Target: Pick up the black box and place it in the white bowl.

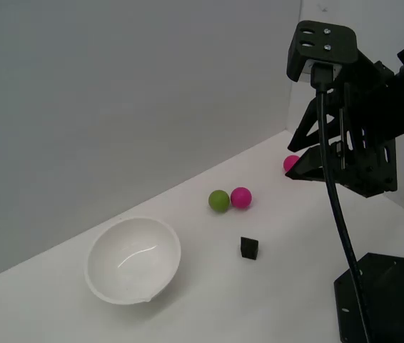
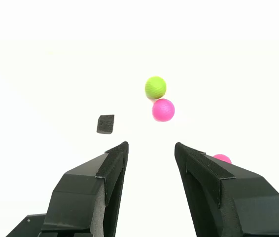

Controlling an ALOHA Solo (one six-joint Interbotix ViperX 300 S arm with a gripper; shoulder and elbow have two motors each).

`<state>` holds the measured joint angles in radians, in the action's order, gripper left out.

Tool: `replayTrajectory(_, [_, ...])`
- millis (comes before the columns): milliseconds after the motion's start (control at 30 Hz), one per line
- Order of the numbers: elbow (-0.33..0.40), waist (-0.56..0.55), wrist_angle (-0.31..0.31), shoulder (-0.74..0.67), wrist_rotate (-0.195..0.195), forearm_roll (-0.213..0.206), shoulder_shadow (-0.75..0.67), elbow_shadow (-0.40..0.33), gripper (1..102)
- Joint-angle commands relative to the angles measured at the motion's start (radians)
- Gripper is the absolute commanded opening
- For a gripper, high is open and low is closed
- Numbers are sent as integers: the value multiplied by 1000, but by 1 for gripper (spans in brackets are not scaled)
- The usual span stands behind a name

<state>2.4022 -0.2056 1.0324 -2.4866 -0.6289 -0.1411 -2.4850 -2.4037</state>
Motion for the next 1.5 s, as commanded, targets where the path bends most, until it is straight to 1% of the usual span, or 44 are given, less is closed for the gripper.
replayTrajectory(0, [-3, -15, -2, 9, -6, -6, 11, 5, 50])
replayTrajectory(200, [35, -26, -9, 38, -6, -6, 41, -29, 51])
replayTrajectory(333, [71, -26, -32, 58, -8, -6, 60, -69, 51])
replayTrajectory(433, [87, -26, -51, 64, -6, -5, 66, -86, 51])
replayTrajectory(567, [87, -25, -81, 80, -6, -6, 83, -87, 53])
replayTrajectory(700, [92, -25, -104, 107, -8, -5, 109, -87, 61])
replayTrajectory(867, [104, -25, -132, 150, -6, -5, 153, -101, 61])
replayTrajectory(967, [110, -26, -147, 172, -6, -14, 173, -110, 61])
replayTrajectory(1067, [121, -41, -184, 196, -6, -34, 198, -118, 61])
replayTrajectory(1233, [140, -78, -252, 265, -6, -43, 265, -138, 61])
replayTrajectory(1467, [155, -114, -318, 360, -6, -60, 364, -153, 61])
